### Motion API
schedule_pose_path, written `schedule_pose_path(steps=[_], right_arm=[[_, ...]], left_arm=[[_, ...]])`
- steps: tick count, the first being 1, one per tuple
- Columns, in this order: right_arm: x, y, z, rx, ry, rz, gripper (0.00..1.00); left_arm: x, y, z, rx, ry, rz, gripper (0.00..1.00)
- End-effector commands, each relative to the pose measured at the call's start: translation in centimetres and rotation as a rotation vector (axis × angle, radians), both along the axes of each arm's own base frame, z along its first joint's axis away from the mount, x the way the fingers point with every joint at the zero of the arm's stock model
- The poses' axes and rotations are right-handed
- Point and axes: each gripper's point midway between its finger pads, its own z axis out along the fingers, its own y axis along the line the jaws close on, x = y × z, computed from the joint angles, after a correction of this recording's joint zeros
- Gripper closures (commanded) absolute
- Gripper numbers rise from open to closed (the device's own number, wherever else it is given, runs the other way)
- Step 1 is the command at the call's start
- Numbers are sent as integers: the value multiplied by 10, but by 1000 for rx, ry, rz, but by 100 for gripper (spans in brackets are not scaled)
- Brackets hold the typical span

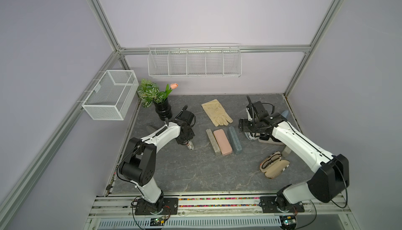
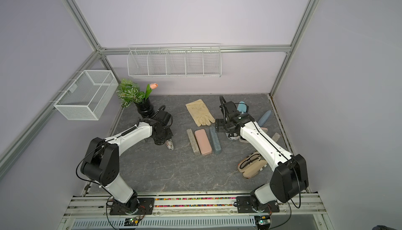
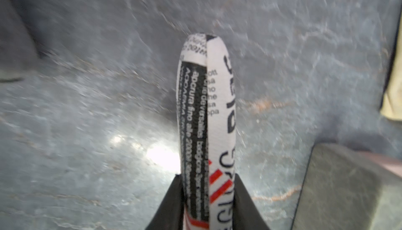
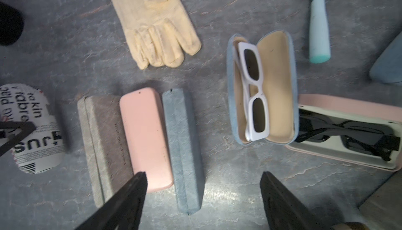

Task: Close the glasses case
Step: Pick up the glasses case at the center of the board, then place the glasses case at the center of the board.

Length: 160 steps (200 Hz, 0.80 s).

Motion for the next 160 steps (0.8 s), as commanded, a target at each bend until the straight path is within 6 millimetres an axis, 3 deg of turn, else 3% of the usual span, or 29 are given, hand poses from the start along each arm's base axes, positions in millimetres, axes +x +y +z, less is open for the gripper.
schedule_pose_path(steps=[1, 52, 100, 160], right_arm=[[15, -8, -11, -22, 43, 22, 15], [42, -22, -40, -66, 110, -5, 15], [65, -45, -55, -137, 137, -74, 17], [88, -76, -74, -249, 201, -127, 24]], left_arm=[[11, 14, 2, 58, 0, 7, 71], [27, 32, -14, 76, 30, 45, 71], [35, 53, -13, 86, 30, 79, 71], [41, 58, -17, 85, 34, 84, 68]])
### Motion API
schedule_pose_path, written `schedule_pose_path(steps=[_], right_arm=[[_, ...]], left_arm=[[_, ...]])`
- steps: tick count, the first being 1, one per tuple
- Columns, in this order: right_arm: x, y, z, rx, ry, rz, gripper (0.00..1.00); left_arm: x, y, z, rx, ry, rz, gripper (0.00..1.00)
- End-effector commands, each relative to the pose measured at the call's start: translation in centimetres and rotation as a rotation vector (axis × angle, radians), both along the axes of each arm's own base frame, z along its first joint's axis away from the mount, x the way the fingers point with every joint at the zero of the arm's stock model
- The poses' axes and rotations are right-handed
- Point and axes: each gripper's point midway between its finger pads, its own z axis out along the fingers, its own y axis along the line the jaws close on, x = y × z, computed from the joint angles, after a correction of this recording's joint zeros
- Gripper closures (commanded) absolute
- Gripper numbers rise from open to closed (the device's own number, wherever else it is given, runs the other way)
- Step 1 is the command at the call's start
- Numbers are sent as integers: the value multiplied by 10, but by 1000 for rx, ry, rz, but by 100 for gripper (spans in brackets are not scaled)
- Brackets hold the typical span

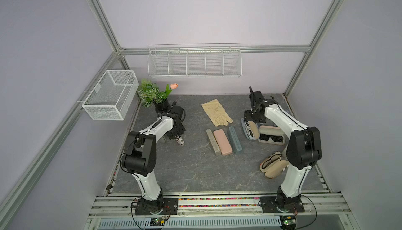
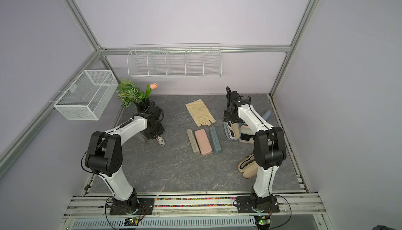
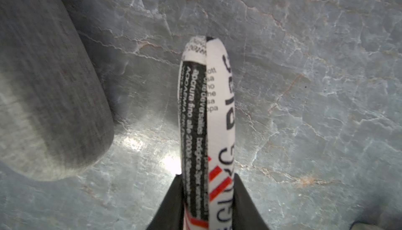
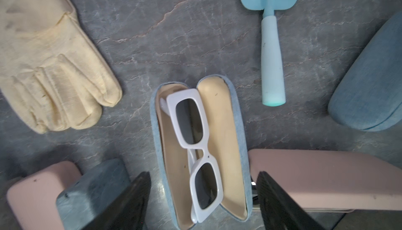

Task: Close the glasses case
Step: Place the glasses case at the center of the board, then pick up the glasses case at the center of the board.

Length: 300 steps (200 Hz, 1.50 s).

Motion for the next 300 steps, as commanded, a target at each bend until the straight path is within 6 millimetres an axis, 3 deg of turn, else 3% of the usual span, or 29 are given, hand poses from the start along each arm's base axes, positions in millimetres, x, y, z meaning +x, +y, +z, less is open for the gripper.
schedule_pose_path(steps=[1, 56, 213, 300], right_arm=[[-1, -17, -11, -79, 60, -9, 25], [14, -27, -34, -131, 119, -6, 39], [13, -36, -73, -169, 219, 11, 68], [15, -27, -65, -109, 193, 24, 84]], left_arm=[[6, 4, -4, 17, 4, -1, 67], [10, -1, -1, -10, -8, -5, 45], [0, 0, 39, -50, -78, -2, 44], [-6, 1, 42, -51, -84, 4, 44]])
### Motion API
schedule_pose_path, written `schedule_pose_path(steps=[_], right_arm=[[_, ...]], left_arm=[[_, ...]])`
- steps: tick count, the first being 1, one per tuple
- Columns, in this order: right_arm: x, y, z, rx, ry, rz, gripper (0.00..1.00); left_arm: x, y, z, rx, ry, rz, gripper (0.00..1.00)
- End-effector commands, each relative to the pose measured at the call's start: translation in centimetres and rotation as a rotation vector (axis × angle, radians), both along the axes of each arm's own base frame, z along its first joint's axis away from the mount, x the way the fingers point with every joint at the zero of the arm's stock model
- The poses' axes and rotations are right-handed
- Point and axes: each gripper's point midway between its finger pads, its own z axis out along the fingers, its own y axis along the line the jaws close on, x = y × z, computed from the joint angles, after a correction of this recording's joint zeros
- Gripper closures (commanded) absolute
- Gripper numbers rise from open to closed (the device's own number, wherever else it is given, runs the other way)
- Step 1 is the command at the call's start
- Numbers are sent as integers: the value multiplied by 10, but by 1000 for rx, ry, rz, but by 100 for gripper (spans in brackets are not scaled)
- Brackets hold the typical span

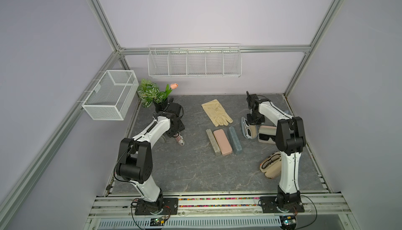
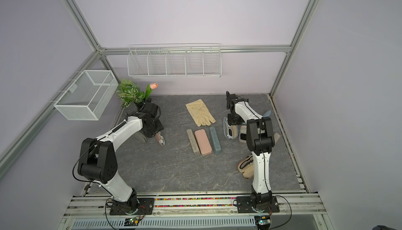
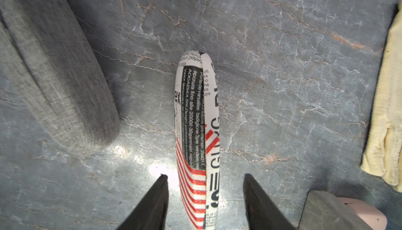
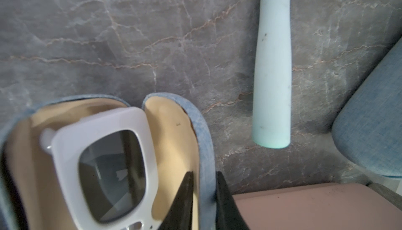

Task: Close the glasses case
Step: Pick up the glasses case at the center of the board.

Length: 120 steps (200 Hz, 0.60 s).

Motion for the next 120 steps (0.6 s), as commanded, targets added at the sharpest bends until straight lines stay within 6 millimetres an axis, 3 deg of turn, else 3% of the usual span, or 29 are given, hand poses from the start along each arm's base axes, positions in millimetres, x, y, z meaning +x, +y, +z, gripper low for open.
schedule_pose_path(steps=[1, 120], right_arm=[[0, 4, 4, 33, -7, 5, 84], [3, 15, 26, 99, -43, 30, 93]], left_arm=[[-6, 5, 3, 2, 3, 18, 44], [-16, 8, 1, 3, 5, 22, 44]])
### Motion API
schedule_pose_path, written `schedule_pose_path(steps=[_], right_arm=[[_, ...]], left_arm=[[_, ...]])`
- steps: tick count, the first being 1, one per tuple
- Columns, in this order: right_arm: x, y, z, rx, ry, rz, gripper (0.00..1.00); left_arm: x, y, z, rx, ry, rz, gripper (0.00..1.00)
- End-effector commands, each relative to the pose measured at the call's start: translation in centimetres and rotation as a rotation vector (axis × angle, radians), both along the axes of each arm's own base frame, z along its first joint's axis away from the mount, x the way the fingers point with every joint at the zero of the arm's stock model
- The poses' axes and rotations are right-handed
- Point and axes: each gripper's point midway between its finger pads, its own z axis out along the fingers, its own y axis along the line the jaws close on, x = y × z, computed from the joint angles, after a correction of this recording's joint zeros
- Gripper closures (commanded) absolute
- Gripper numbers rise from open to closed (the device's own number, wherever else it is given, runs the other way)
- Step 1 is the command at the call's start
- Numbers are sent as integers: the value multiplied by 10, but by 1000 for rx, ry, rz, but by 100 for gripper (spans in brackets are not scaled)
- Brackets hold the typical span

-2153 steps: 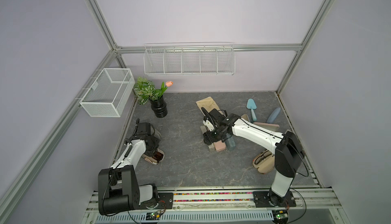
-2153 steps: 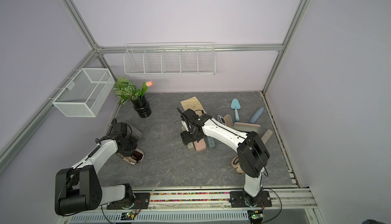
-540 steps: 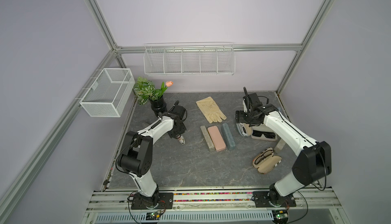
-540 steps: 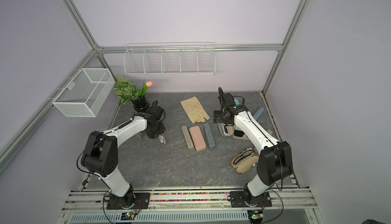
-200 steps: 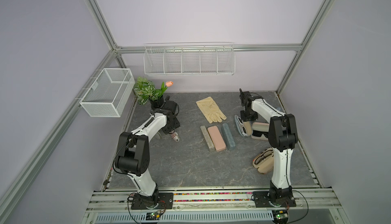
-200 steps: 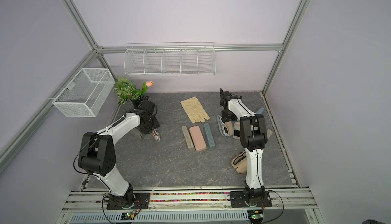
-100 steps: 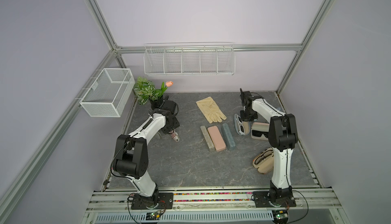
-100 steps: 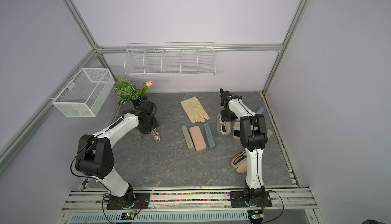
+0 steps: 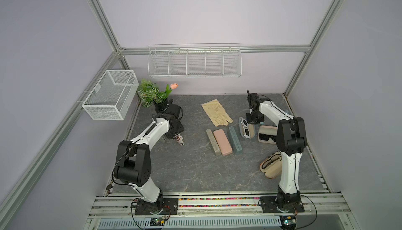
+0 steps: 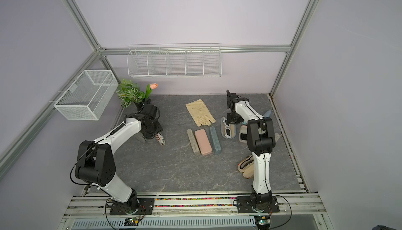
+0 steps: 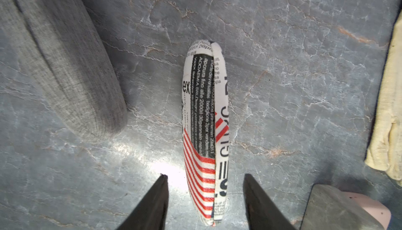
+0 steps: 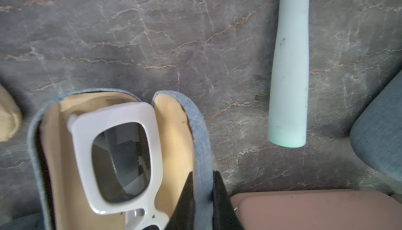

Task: Close the glasses case
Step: Pick up the glasses case at the center of the board, then place the glasses case at the center of the board.

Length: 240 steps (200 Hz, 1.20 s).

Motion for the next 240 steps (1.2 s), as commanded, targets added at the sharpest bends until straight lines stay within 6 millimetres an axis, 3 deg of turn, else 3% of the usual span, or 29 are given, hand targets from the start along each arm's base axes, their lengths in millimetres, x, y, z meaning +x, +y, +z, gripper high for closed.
schedule_pose_path(steps=[1, 41, 104, 134, 162, 192, 216, 240], right_arm=[[2, 3, 20, 27, -33, 15, 93], [3, 2, 36, 25, -65, 16, 93], [-2, 6, 96, 51, -184, 30, 93], [-26, 18, 123, 61, -198, 62, 93], [-59, 49, 151, 78, -244, 129, 93], [-110, 99, 168, 131, -282, 216, 93], [-150, 143, 167, 180, -277, 281, 93], [-183, 188, 154, 197, -242, 356, 93]], left_arm=[[-5, 5, 1, 3, 0, 15, 44], [-6, 5, 3, 2, -6, 19, 44], [-11, 6, 8, -9, -19, 25, 44], [-17, 6, 15, -19, -35, 28, 44], [-30, 6, 22, -24, -50, 28, 44], [-55, 4, 29, -12, -66, 20, 44], [-79, 5, 31, -20, -75, 28, 44], [-103, 9, 25, -34, -66, 42, 44]])
